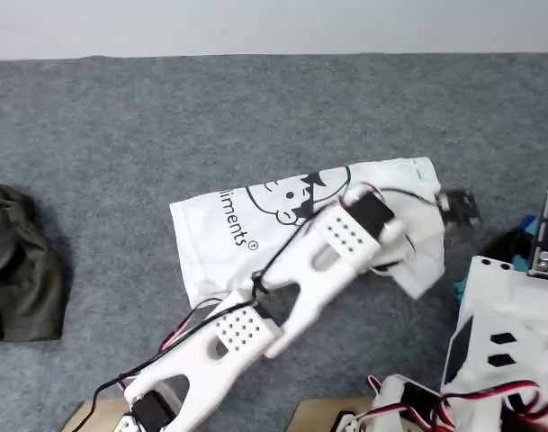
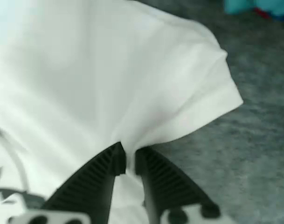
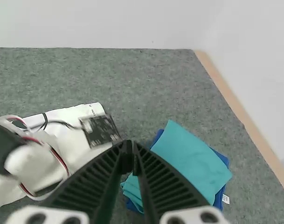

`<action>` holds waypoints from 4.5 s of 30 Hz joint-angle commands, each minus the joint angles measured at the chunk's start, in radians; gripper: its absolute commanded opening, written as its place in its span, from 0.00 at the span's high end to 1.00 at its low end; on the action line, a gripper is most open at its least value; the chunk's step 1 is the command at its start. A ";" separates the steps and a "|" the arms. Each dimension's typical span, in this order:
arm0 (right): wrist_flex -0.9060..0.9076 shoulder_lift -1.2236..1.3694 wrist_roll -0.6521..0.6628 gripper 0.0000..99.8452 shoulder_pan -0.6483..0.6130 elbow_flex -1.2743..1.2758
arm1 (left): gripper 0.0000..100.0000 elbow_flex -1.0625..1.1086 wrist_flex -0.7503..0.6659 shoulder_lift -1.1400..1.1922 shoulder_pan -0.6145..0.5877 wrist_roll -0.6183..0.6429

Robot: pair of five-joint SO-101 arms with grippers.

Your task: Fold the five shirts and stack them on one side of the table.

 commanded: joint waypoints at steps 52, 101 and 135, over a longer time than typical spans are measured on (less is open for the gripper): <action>0.022 0.031 0.040 0.99 0.004 0.241 | 0.83 -0.051 -0.135 -0.083 -0.364 0.160; -0.648 1.471 0.189 0.99 -0.090 0.020 | 1.00 0.509 0.051 -1.057 -0.890 0.276; -0.414 1.194 -0.077 0.99 -0.768 0.117 | 1.00 1.087 0.052 -1.428 -1.289 0.196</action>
